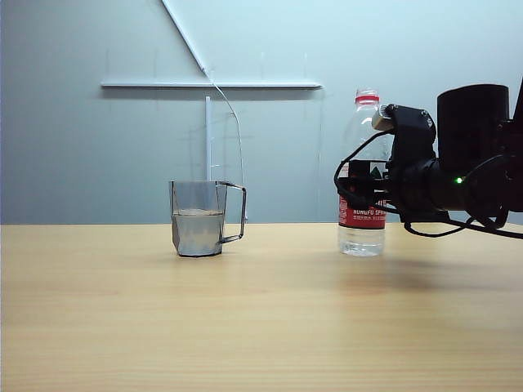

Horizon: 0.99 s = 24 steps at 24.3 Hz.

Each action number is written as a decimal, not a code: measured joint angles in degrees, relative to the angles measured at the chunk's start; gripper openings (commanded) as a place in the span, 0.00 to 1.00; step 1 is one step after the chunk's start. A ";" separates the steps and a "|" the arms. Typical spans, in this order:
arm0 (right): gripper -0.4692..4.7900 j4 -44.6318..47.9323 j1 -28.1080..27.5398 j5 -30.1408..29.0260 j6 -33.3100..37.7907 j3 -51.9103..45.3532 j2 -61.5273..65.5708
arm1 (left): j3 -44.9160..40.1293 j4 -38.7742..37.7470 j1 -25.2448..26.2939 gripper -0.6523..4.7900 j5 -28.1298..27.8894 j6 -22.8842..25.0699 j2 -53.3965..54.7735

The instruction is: Pick up the mineral water bottle on the table and pour water into the mug until it's half full.

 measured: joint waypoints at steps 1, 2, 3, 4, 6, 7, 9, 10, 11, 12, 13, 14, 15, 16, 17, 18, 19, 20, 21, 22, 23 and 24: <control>0.78 -0.17 0.00 -0.13 -0.02 0.07 0.00 | 0.00 0.00 0.02 0.12 0.00 0.00 0.00; 0.98 -0.22 0.00 -0.55 -0.15 0.09 0.00 | 0.00 -0.02 0.00 0.12 0.00 0.00 0.00; 1.00 -0.07 -0.02 -0.79 -0.26 0.07 0.00 | 0.00 -0.02 0.00 0.12 0.00 0.00 0.00; 1.00 0.28 -0.02 -0.90 -0.26 0.07 0.00 | 0.00 0.00 0.00 0.12 0.00 0.00 0.00; 1.00 1.33 0.00 -0.96 -0.15 0.07 -0.04 | 0.00 0.00 0.00 0.12 0.00 0.00 0.00; 1.00 1.73 0.00 -0.98 -0.24 0.04 -0.13 | 0.00 0.00 0.00 0.12 0.00 0.00 0.00; 1.00 1.95 0.00 -0.90 -0.35 -0.57 -0.66 | 0.00 0.00 0.00 0.12 0.00 0.00 0.00; 1.00 2.14 0.00 -0.87 -0.31 -1.01 -0.92 | 0.00 0.00 0.00 0.12 0.00 0.00 0.00; 1.00 2.43 -0.02 -0.81 -0.35 -1.62 -1.07 | 0.00 0.00 0.00 0.12 0.00 0.00 0.00; 1.00 2.64 -0.02 -0.76 -0.35 -2.51 -1.18 | 0.00 0.00 0.02 0.12 0.00 0.00 0.00; 1.00 2.97 0.00 -0.76 -0.35 -3.26 -1.18 | 0.00 -0.02 0.02 0.12 0.00 0.00 0.00; 1.00 3.45 0.00 -0.74 -0.35 -4.00 -1.18 | 0.00 -0.02 0.02 0.12 0.00 0.00 0.00; 1.00 3.74 0.00 -0.70 -0.35 -4.55 -1.18 | 0.00 -0.02 0.02 0.12 0.00 0.00 0.02; 1.00 4.48 -0.02 -0.68 -0.35 -5.31 -1.20 | 0.00 0.00 0.02 0.12 0.00 0.00 0.00; 1.00 5.66 -0.02 -0.68 -0.35 -6.36 -1.20 | 0.00 0.00 0.02 0.12 0.00 0.00 0.02; 1.00 6.73 0.00 -0.70 -0.35 -7.32 -1.22 | 0.00 0.00 0.02 0.12 0.00 0.00 0.02; 1.00 6.97 0.00 -0.68 -0.33 -8.46 -1.55 | 0.00 0.00 0.02 0.12 0.00 0.00 0.02; 1.00 6.93 0.00 -0.70 -0.33 -9.33 -1.99 | 0.00 -0.02 0.04 0.12 0.00 0.00 0.02; 1.00 6.91 0.02 -0.70 -0.35 -10.43 -2.73 | 0.00 0.00 0.09 0.12 0.00 0.00 0.02; 1.00 6.95 0.02 -0.66 -0.33 -11.17 -3.34 | 0.00 -0.02 0.11 0.12 0.00 0.00 0.02; 1.00 6.97 0.02 -0.66 -0.33 -12.33 -4.42 | 0.00 0.00 0.13 0.12 0.00 0.00 0.02; 1.00 6.99 0.02 -0.17 -0.33 -14.38 -6.29 | 0.00 -0.02 0.33 0.12 0.00 0.00 0.02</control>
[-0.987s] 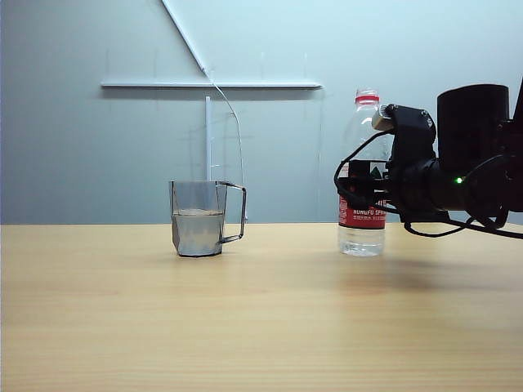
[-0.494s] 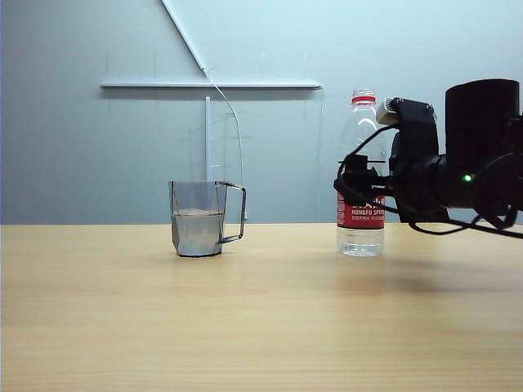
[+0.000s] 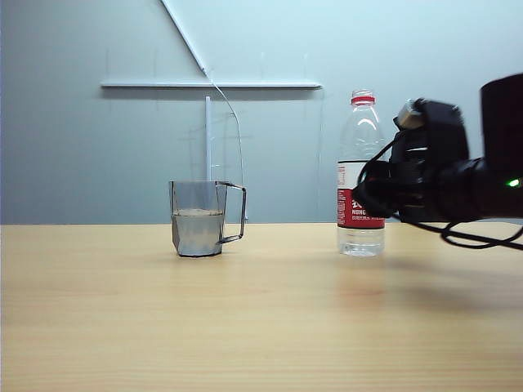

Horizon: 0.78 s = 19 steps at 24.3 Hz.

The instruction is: Pick up the mineral water bottle on the table and pour water into the mug until it's half full.

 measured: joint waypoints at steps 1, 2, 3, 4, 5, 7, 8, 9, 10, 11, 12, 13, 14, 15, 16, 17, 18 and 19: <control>1.00 0.00 0.00 0.87 -0.02 -1.62 -1.66 | 0.00 0.02 0.52 0.12 0.13 0.00 0.00; 1.00 -0.02 0.00 1.64 0.00 -2.91 -3.13 | 0.00 0.02 1.31 0.12 0.22 0.00 0.00; 1.00 0.00 0.00 2.45 0.02 -4.63 -5.27 | 0.00 0.02 2.56 0.12 0.22 0.00 0.00; 1.00 0.22 -0.02 3.15 0.50 -7.87 -9.46 | 0.00 0.02 5.22 0.12 0.20 0.00 0.00; 1.00 0.46 -0.02 3.17 1.03 -9.51 -11.56 | 0.00 0.00 6.75 0.12 0.20 0.00 0.00; 0.90 0.42 0.02 3.02 2.73 -12.79 -15.72 | 0.00 0.02 10.19 0.12 0.22 0.00 0.00; 0.74 0.37 0.02 2.73 3.78 -14.69 -18.08 | 0.00 0.00 11.65 0.12 0.09 0.00 0.00; 0.52 0.33 0.04 2.27 5.20 -17.05 -21.22 | 0.00 0.02 13.20 0.12 -0.02 0.00 0.00; 0.33 0.35 0.02 1.53 6.36 -18.97 -24.20 | 0.00 0.00 14.29 0.12 -0.04 0.00 0.00; 0.07 0.39 0.02 1.01 6.99 -20.35 -26.40 | 0.00 0.02 15.23 0.12 0.04 0.00 0.00; 0.08 0.63 0.02 -0.17 7.52 -22.77 -29.66 | 0.00 0.00 17.18 0.12 0.11 0.00 0.00; 0.08 0.63 0.04 -0.52 7.69 -24.98 -33.46 | 0.00 0.02 18.18 0.12 -0.02 0.00 0.00; 0.08 0.66 0.04 -0.61 7.65 -27.45 -37.68 | 0.00 0.02 18.40 0.12 -0.11 0.00 0.00; 0.08 0.66 0.04 -0.70 7.87 -28.15 -39.30 | 0.00 0.02 18.40 0.12 -0.02 0.00 0.00; 0.08 0.66 0.04 -0.72 7.91 -28.94 -41.13 | 0.00 0.02 18.38 0.12 0.00 0.00 0.00; 0.08 0.63 0.04 -0.72 7.87 -29.51 -42.36 | 0.00 0.00 18.38 0.12 0.00 0.00 0.00; 0.08 0.13 0.04 -0.63 7.93 -30.01 -43.74 | 0.00 0.02 18.38 0.12 0.00 0.00 0.00; 0.08 -0.76 0.04 -0.66 7.93 -30.21 -44.96 | 0.00 0.02 18.38 0.12 0.00 0.00 0.00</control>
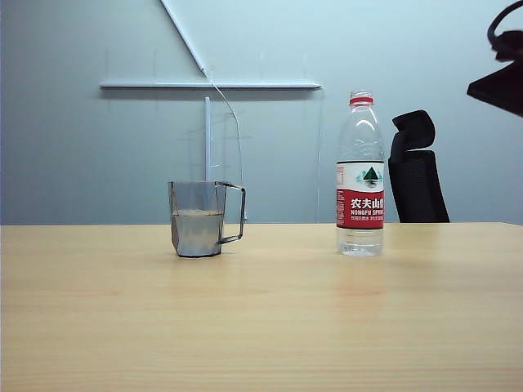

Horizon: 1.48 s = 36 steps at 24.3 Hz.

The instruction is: Pick up the mineral water bottle on the table and pour water into the mug until it's half full.

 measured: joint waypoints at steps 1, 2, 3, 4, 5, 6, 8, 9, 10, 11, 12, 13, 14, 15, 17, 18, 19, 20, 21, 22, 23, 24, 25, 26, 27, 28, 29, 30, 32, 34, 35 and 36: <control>0.08 -0.50 0.00 0.00 0.00 0.00 -0.72 | 0.00 0.00 0.00 0.12 0.00 0.00 0.00; 0.08 -0.76 0.00 0.00 -0.02 0.00 -1.25 | 0.00 0.00 0.00 0.12 0.00 0.00 0.00; 0.08 -0.76 0.00 -0.02 0.00 0.00 -1.29 | 0.00 0.00 0.00 0.12 0.00 0.00 0.00; 0.08 -0.87 0.02 -0.02 0.00 0.00 -1.27 | 0.00 0.00 0.00 0.12 0.00 0.00 0.00; 0.08 -1.01 0.00 0.04 0.00 0.00 -1.25 | 0.00 0.00 0.00 0.12 0.00 0.00 0.00; 0.08 -1.01 0.00 0.04 0.00 0.00 -1.18 | 0.00 0.00 0.02 0.12 -0.02 0.00 0.00; 0.08 -1.64 0.00 0.02 0.00 0.00 -1.16 | 0.00 0.00 0.00 0.12 0.00 0.00 0.00; 0.08 -2.56 0.00 0.04 0.00 0.00 -1.14 | 0.00 0.00 0.00 0.12 0.00 0.00 0.00; 0.08 -3.13 0.00 0.07 -0.02 0.00 -1.14 | 0.00 0.00 0.00 0.12 0.00 0.00 0.00; 0.08 -3.54 0.00 0.04 0.00 0.00 -1.14 | 0.00 0.00 0.00 0.12 0.00 0.00 0.00; 0.08 -4.02 0.00 0.04 0.00 0.00 -1.14 | 0.00 0.00 0.02 0.12 -0.02 0.00 0.00; 0.08 -4.50 0.00 0.04 0.00 0.00 -1.11 | 0.00 0.00 0.02 0.12 0.00 0.00 0.00; 0.08 -4.83 0.00 0.04 0.00 0.00 -1.11 | 0.00 0.00 0.02 0.12 0.00 0.00 0.00; 0.08 -5.29 0.00 0.07 -0.02 0.00 -1.11 | 0.00 0.00 0.02 0.12 0.00 0.00 0.00; 0.08 -6.82 0.00 0.07 0.00 0.00 -1.05 | 0.00 0.00 0.02 0.12 0.00 0.00 0.00; 0.08 -7.41 0.00 0.11 -0.92 0.00 -0.85 | 0.00 0.00 0.02 0.12 0.00 0.00 0.00; 0.08 -7.89 0.00 0.94 -3.34 -0.02 -0.87 | 0.00 0.00 0.02 0.12 0.00 0.00 0.00; 0.08 -8.35 0.04 3.26 -6.19 0.00 -0.87 | 0.00 0.00 0.02 0.12 0.00 0.00 0.00; 0.08 -9.90 0.15 5.51 -7.52 0.00 -1.75 | 0.02 0.00 0.02 0.12 0.00 0.00 0.00; 0.08 -13.03 0.07 7.87 -8.15 -0.17 -4.48 | 0.00 0.00 0.02 0.12 0.00 0.00 0.00; 0.08 -14.56 -0.07 9.22 -8.46 -0.39 -6.62 | 0.00 -0.07 0.02 0.12 -0.04 0.00 0.00; 0.08 -15.93 -0.07 10.29 -8.66 -0.37 -8.41 | 0.00 -0.02 0.02 0.12 -0.04 0.00 0.00; 0.08 -18.10 -0.11 10.82 -8.70 -0.13 -9.97 | 0.02 0.00 0.02 0.12 0.02 0.00 0.00; 0.08 -20.15 -0.11 10.91 -8.72 -0.17 -11.63 | 0.00 0.00 0.02 0.12 0.02 0.00 0.00; 0.08 -23.02 -0.09 10.88 -8.83 -0.35 -14.14 | 0.00 -0.02 0.04 0.12 0.02 0.00 0.00; 0.08 -24.85 -0.09 10.88 -8.96 -0.52 -16.28 | 0.00 -0.02 0.07 0.12 -0.02 0.00 0.00; 0.08 -27.04 -0.07 10.91 -9.11 -0.52 -18.97 | 0.00 -0.02 0.07 0.12 0.00 0.00 0.00; 0.08 -28.28 -0.07 11.28 -9.14 -0.52 -20.96 | 0.00 -0.02 0.04 0.12 0.00 0.00 0.00; 0.08 -32.98 -0.07 13.73 -9.01 -0.48 -27.47 | 0.00 -0.02 0.07 0.12 0.00 0.00 0.00; 0.08 -40.00 -0.33 14.08 -8.90 -0.46 -35.15 | 0.00 -0.02 0.07 0.12 0.00 0.00 0.00; 0.08 -43.21 -1.01 13.51 -8.87 -0.50 -38.51 | 0.00 -0.02 0.07 0.12 0.00 0.00 0.00; 0.08 -45.53 -1.99 12.66 -8.87 -0.50 -41.20 | 0.00 -0.02 0.07 0.12 0.00 0.00 0.00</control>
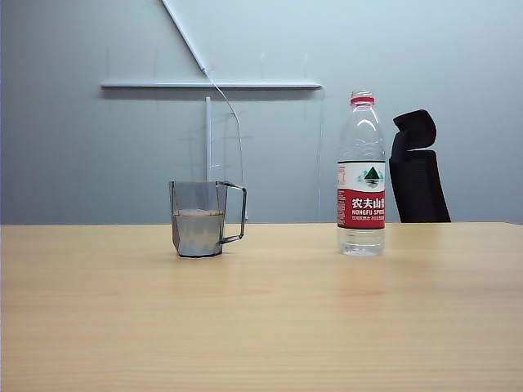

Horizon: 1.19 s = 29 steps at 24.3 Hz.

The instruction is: Pick up the mineral water bottle on the table and pour water into the mug until it's half full.

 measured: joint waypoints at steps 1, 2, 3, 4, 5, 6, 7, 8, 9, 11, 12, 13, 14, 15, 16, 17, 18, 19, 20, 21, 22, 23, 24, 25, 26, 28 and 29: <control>0.08 -2.45 -1.68 -1.46 0.00 0.02 -2.97 | 0.00 0.00 0.00 0.12 0.00 0.00 0.00; 0.08 -4.35 -3.45 -3.02 0.00 0.02 -5.40 | 0.00 0.00 0.00 0.12 0.00 0.00 0.00; 0.08 -5.62 -4.57 -3.91 0.02 0.09 -6.49 | 0.00 0.00 0.00 0.12 0.00 0.00 -0.02; 0.08 -8.22 -6.47 -5.64 0.02 0.07 -8.61 | 0.00 0.00 0.00 0.12 0.00 0.00 -0.02; 0.08 -10.64 -8.35 -7.19 0.02 0.00 -10.60 | 0.00 0.00 0.00 0.12 0.00 0.00 0.00; 0.08 -13.64 -11.28 -8.52 0.52 0.02 -12.90 | 0.00 0.00 0.00 0.12 0.00 0.00 0.00; 0.08 -15.39 -12.44 -8.72 0.96 0.00 -14.19 | 0.00 0.00 0.00 0.12 0.00 0.00 0.00; 0.08 -17.94 -14.01 -9.25 1.31 0.00 -16.33 | 0.00 0.00 0.00 0.12 0.00 0.00 0.00; 0.08 -19.78 -15.39 -10.05 1.33 -0.02 -18.21 | 0.00 0.00 0.00 0.12 0.00 0.00 0.00; 0.08 -22.32 -16.74 -10.54 1.36 -0.02 -21.16 | 0.00 0.00 0.02 0.12 0.00 0.00 0.00; 0.08 -23.28 -16.90 -10.58 1.36 -0.02 -22.36 | 0.00 0.00 0.02 0.12 0.00 0.00 0.00; 0.08 -24.50 -17.09 -10.78 1.33 -0.02 -23.82 | 0.00 0.00 0.02 0.12 0.00 0.00 0.00; 0.08 -25.03 -17.31 -10.95 1.36 0.02 -24.63 | 0.00 0.00 0.04 0.12 0.00 0.00 0.00; 0.08 -25.20 -17.35 -10.86 1.36 0.02 -24.50 | 0.00 0.00 0.04 0.12 0.00 0.00 -0.02; 0.08 -25.70 -17.35 -10.84 1.36 -0.02 -24.55 | 0.02 0.02 0.07 0.12 0.00 0.00 -0.02; 0.08 -26.05 -17.29 -10.86 1.38 -0.02 -24.57 | 0.00 0.02 0.07 0.12 0.00 0.00 -0.02; 0.08 -26.14 -16.98 -10.82 1.36 -0.02 -24.55 | 0.00 0.00 0.07 0.12 0.00 0.00 -0.02; 0.08 -26.14 -16.59 -10.86 1.36 -0.02 -24.55 | 0.00 0.00 0.07 0.12 0.00 0.00 0.00; 0.08 -26.10 -16.35 -10.99 1.36 -0.02 -24.55 | 0.00 0.00 0.07 0.12 0.00 0.00 0.00; 0.08 -26.08 -16.15 -10.97 1.36 -0.02 -24.55 | 0.00 0.00 0.07 0.12 0.00 0.00 0.00; 0.08 -26.08 -16.17 -10.95 1.36 -0.02 -24.55 | 0.00 0.00 0.07 0.12 0.00 0.00 0.00; 0.08 -26.05 -16.26 -10.93 1.38 -0.02 -24.55 | 0.00 0.00 0.07 0.12 0.00 0.00 0.00; 0.08 -26.08 -16.28 -10.88 1.36 -0.02 -24.55 | 0.00 0.00 0.07 0.12 0.00 0.00 0.00; 0.08 -26.05 -16.28 -10.86 1.36 -0.02 -24.55 | 0.00 0.02 0.07 0.12 0.00 0.00 0.00; 0.08 -26.05 -16.28 -10.86 1.33 -0.02 -24.55 | 0.00 0.00 0.07 0.12 0.00 0.00 0.00; 0.08 -26.05 -16.26 -10.86 1.33 -0.02 -24.55 | 0.00 0.00 0.07 0.12 0.00 0.00 0.00; 0.08 -26.05 -16.22 -10.86 1.33 -0.02 -24.55 | 0.00 0.02 0.07 0.12 0.00 0.00 0.00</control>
